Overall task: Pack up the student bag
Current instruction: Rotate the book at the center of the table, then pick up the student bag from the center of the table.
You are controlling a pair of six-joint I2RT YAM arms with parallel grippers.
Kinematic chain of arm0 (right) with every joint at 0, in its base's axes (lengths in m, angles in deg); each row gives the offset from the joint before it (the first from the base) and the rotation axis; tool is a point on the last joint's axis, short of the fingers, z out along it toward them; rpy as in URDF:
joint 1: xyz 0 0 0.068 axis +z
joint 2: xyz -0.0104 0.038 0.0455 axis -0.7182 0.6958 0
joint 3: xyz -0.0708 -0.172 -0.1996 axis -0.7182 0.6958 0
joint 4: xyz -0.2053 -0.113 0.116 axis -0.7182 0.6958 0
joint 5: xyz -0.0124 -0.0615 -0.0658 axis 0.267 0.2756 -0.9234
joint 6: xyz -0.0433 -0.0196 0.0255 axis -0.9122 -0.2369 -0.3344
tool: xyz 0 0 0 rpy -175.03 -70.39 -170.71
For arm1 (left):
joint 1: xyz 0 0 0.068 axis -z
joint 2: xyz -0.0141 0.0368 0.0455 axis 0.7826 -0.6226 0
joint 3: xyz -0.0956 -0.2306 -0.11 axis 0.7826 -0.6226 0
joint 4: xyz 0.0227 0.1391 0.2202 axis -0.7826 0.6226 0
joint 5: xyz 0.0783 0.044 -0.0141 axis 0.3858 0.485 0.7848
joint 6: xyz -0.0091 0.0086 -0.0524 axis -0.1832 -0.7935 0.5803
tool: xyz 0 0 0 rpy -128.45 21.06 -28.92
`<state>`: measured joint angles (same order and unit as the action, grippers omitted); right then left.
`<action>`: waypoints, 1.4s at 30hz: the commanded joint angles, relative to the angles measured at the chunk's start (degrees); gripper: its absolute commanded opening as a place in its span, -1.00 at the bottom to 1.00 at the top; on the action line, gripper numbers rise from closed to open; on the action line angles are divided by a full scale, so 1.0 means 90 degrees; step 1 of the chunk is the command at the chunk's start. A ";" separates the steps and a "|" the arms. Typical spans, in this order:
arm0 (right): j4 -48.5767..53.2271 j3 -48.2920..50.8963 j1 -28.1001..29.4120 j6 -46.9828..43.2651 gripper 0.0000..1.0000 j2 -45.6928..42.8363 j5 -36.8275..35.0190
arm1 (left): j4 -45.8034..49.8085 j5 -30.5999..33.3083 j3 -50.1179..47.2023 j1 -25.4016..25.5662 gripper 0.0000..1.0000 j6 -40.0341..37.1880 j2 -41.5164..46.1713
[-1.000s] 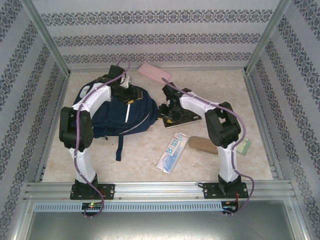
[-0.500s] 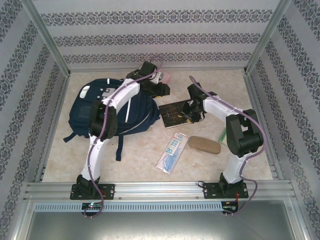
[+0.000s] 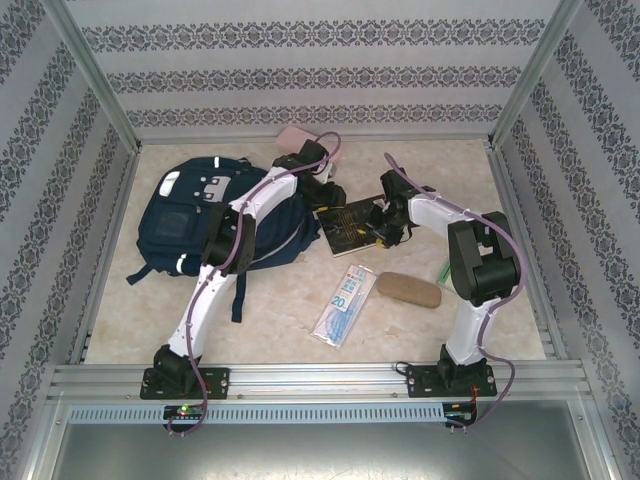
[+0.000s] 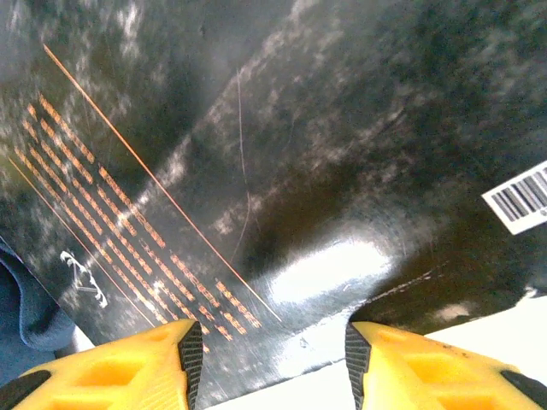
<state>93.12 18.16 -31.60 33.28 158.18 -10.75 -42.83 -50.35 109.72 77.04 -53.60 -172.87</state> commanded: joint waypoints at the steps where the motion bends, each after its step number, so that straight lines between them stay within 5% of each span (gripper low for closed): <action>1: -0.0086 -0.0431 -0.0252 -0.0226 0.02 0.0498 -0.0215 | 0.0342 -0.0261 -0.0660 0.0229 -0.03 0.0038 0.0431; 14: 0.0726 -0.1414 -0.0469 -0.1024 0.02 0.0863 -0.0708 | -0.0748 -0.0609 -0.2865 0.0570 -0.05 0.0788 0.1900; 28: 0.1326 -0.1166 -0.0283 -0.1788 0.05 0.0200 -0.1874 | -0.0588 -0.0163 -0.2121 0.0372 -0.03 0.0994 0.1498; 42: 0.1314 -0.1357 -0.0262 -0.1932 0.04 0.0999 -0.1303 | -0.0180 -0.0016 -0.1619 0.0366 -0.01 0.0923 0.0754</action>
<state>103.04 6.68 -34.42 17.55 165.75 -22.92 -47.75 -52.14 94.14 80.69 -45.34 -164.43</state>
